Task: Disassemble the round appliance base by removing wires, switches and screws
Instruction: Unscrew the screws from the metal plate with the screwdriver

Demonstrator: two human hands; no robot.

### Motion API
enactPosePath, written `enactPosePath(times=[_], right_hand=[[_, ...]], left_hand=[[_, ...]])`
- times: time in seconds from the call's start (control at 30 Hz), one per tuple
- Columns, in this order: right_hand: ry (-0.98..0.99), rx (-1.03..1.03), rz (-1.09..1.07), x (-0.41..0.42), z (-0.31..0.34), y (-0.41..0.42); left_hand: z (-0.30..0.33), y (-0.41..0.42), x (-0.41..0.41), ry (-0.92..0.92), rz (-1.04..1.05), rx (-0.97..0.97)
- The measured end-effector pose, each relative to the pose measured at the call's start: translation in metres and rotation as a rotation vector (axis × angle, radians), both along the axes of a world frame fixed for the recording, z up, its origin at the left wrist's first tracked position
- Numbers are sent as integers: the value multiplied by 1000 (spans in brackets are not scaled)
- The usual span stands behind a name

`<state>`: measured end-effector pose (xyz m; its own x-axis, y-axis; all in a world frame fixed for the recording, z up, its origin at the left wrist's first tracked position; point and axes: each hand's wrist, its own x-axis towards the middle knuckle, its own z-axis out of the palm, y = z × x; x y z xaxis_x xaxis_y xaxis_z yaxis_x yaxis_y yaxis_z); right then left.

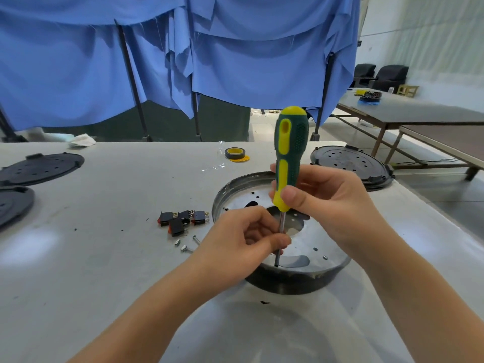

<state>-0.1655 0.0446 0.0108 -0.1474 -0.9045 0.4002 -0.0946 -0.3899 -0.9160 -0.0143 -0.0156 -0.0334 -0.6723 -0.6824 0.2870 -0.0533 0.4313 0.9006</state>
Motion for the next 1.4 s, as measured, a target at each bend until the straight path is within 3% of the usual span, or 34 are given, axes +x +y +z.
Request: enactPosePath(times=[0.17, 0.37, 0.63, 0.9, 1.1, 1.23, 1.4], right_hand=[[28, 0, 136, 0, -4, 4], [56, -42, -37, 5, -7, 2], [83, -2, 66, 3, -9, 6], [-26, -66, -39, 7, -9, 5], [-30, -72, -42, 6, -11, 4], [-28, -10, 29, 2, -13, 6], [30, 13, 62, 6, -13, 7]], left_hand=[[0, 0, -2, 3, 47, -12], [-3, 1, 0, -51, 64, -71], [3, 6, 4, -119, -72, -90], [-7, 5, -3, 0, 138, -100], [-12, 5, -5, -4, 170, -155], [-9, 8, -1, -109, 59, -244], [-6, 9, -1, -56, 34, -130]])
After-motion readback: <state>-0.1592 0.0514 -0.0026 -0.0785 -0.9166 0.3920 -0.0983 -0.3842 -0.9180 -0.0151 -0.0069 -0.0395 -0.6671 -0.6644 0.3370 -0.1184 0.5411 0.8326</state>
